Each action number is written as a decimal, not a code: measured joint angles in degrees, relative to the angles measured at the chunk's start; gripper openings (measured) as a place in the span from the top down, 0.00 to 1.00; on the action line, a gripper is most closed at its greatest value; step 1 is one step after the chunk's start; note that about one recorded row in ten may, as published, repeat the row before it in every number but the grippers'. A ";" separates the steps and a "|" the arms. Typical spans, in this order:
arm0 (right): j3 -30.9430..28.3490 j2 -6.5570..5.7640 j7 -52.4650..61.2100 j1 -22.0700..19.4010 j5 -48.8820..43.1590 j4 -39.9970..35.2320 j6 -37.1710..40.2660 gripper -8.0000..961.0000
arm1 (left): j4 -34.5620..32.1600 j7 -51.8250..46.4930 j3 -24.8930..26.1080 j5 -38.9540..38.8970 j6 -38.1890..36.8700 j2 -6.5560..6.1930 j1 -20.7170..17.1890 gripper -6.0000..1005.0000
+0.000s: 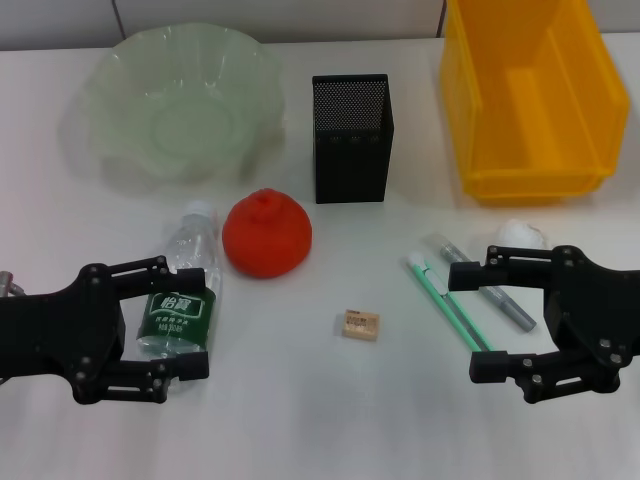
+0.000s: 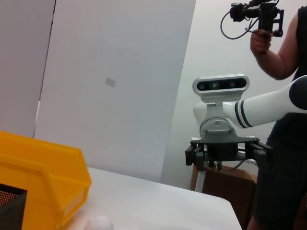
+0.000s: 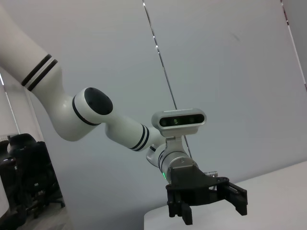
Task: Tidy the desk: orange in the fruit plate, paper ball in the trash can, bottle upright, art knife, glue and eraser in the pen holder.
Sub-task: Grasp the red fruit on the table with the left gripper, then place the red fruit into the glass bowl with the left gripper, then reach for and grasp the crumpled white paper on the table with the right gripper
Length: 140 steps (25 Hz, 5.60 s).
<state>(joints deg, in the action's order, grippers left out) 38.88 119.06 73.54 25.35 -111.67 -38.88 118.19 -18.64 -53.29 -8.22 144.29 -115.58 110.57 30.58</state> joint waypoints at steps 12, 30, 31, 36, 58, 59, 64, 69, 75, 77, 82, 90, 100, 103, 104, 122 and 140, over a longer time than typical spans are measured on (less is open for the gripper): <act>-0.23 0.04 -0.14 0.15 0.06 0.20 -0.74 0.13 | -0.18 -0.78 0.33 -2.38 0.10 -0.01 -0.33 0.16; -17.30 -1.45 -3.85 -6.56 0.06 5.97 -2.16 0.13 | -19.08 -24.94 -15.68 -12.54 19.37 8.14 10.41 0.16; -17.32 -1.45 -3.87 -6.82 0.06 5.99 -2.19 0.13 | -19.08 -24.94 -15.68 -12.54 19.37 8.14 10.41 0.16; -17.72 -1.40 -4.60 -7.78 0.06 6.17 -2.29 0.13 | -16.98 -28.25 -26.69 -13.21 32.41 8.37 11.44 0.16; -17.87 -1.18 -4.63 -7.81 0.05 6.19 -2.04 0.13 | -14.11 -29.83 -41.25 -19.94 40.89 8.52 10.86 0.56; -17.87 -1.19 -4.63 -7.81 0.05 6.19 -2.03 0.13 | -14.10 -29.82 -41.26 -19.95 40.98 8.52 10.83 0.61; -17.88 -1.21 -4.64 -7.81 0.05 6.19 -2.02 0.13 | -14.35 -29.33 -41.30 -21.90 40.45 8.46 10.26 0.75; -17.91 -1.24 -4.63 -7.59 0.05 6.19 -1.71 0.13 | -18.74 -29.33 -39.42 -31.86 34.23 7.97 6.87 0.80; -18.15 -1.07 -4.62 -7.41 0.05 6.18 -1.64 0.13 | -27.22 -29.25 -36.74 -51.31 35.40 7.80 0.03 0.81; -18.19 -0.98 -4.62 -7.31 0.05 6.21 -1.64 0.13 | -27.08 -29.24 -36.66 -56.20 42.76 7.74 -0.50 0.82; -18.23 -0.75 -4.63 -6.87 0.05 7.13 -1.64 0.13 | -24.16 -27.96 -37.22 -57.65 51.51 8.16 0.60 0.82; -18.27 -0.73 -5.81 -5.38 0.05 9.35 -2.14 0.13 | -15.22 -21.38 -36.97 -67.15 55.23 8.00 2.46 0.45; -19.40 -2.58 12.95 -3.34 7.02 -7.43 -0.89 0.13 | -15.52 -25.04 -41.05 -57.60 20.24 3.70 -1.47 0.19; -16.92 -3.10 27.88 -1.92 3.94 -24.01 0.56 0.13 | -16.30 -24.91 -41.14 -51.76 13.61 2.98 -2.22 0.17; -15.48 -3.26 33.33 -1.19 1.52 -30.47 1.06 0.13 | -16.96 -24.94 -41.04 -49.72 12.02 2.93 -2.57 0.17; 20.09 0.35 58.87 5.14 -41.00 -44.85 -21.09 0.13 | -20.36 -28.59 -40.21 -40.70 11.02 2.68 -4.97 0.17; 28.03 0.21 58.61 13.72 -41.24 -19.83 -37.94 0.13 | -19.85 -28.60 -40.30 -40.68 11.54 3.85 -5.98 0.17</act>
<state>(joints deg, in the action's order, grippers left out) 66.91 119.27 132.15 39.07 -152.91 -58.72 80.25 -38.49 -81.89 -48.52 103.61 -104.03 114.42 24.61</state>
